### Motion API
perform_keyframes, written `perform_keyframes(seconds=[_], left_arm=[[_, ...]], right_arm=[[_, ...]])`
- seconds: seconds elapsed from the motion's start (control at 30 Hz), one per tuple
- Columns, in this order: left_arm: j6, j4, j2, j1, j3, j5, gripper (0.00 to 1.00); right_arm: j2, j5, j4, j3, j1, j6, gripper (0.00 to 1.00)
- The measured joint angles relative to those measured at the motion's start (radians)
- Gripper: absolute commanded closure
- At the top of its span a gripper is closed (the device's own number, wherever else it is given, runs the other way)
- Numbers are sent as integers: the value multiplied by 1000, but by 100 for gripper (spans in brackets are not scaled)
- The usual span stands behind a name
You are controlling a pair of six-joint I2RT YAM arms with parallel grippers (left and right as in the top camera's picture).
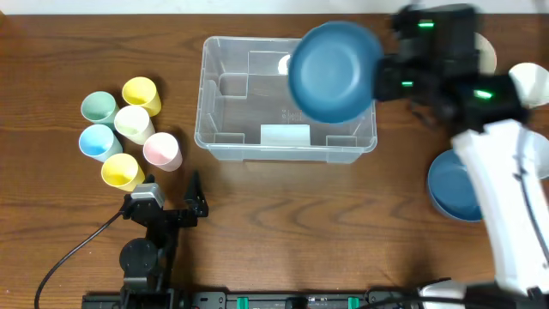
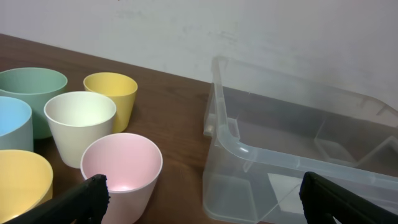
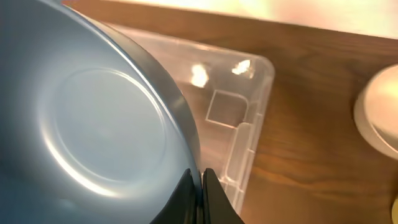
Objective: Pack container
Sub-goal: 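Carry the blue bowl into the bin and release it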
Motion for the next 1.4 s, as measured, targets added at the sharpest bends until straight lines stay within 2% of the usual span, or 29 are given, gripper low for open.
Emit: perform_keyframes(seconds=[0.17, 0.5, 1.4], left_arm=[[0, 0, 0, 0, 0, 0, 2], [0, 0, 0, 0, 0, 0, 2], [0, 0, 0, 0, 0, 0, 2]], right_arm=[[171, 180, 37, 0, 84, -3, 98], [365, 309, 142, 0, 92, 20, 99], [455, 389, 244, 0, 72, 40, 99]])
